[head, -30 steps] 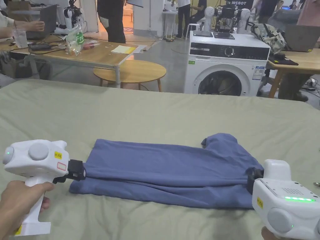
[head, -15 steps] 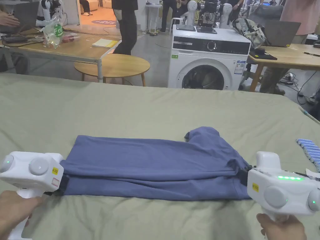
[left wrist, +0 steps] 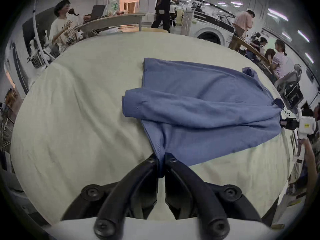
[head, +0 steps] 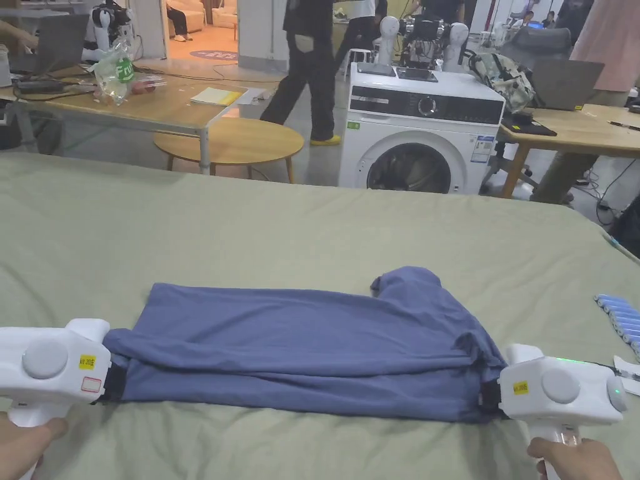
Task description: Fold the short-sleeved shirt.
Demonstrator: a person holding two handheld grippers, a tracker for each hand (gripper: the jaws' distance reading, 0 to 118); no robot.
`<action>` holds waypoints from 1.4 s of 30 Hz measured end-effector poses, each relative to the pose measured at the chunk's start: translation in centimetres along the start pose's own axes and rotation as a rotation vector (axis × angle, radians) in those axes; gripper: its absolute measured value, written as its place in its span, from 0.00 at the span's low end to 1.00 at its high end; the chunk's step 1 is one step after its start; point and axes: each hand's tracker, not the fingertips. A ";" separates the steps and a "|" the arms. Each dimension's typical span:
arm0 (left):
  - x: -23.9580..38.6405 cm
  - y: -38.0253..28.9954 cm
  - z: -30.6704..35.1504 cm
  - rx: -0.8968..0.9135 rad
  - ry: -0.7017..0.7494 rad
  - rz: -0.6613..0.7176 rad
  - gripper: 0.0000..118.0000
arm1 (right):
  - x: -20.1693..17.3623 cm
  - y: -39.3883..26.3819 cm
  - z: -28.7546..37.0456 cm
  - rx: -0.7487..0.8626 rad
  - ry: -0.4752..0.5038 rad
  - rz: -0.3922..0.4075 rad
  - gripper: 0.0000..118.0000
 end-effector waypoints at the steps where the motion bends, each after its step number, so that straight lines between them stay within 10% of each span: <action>1: 0.0 0.0 -0.1 -0.002 -0.001 0.004 0.00 | -0.7 -0.2 0.1 0.001 -0.067 0.006 0.01; 20: -2.0 -0.4 11.5 0.150 -0.040 0.032 0.00 | -4.2 -2.0 13.9 0.109 -0.155 0.173 0.00; 37: -3.2 -12.9 5.0 0.014 -0.007 0.059 0.00 | -4.5 -13.7 8.1 -0.011 -0.235 0.230 0.02; 42: -2.7 -12.2 6.2 0.048 -0.001 0.075 0.15 | -5.1 -12.7 9.5 0.044 -0.302 0.173 0.41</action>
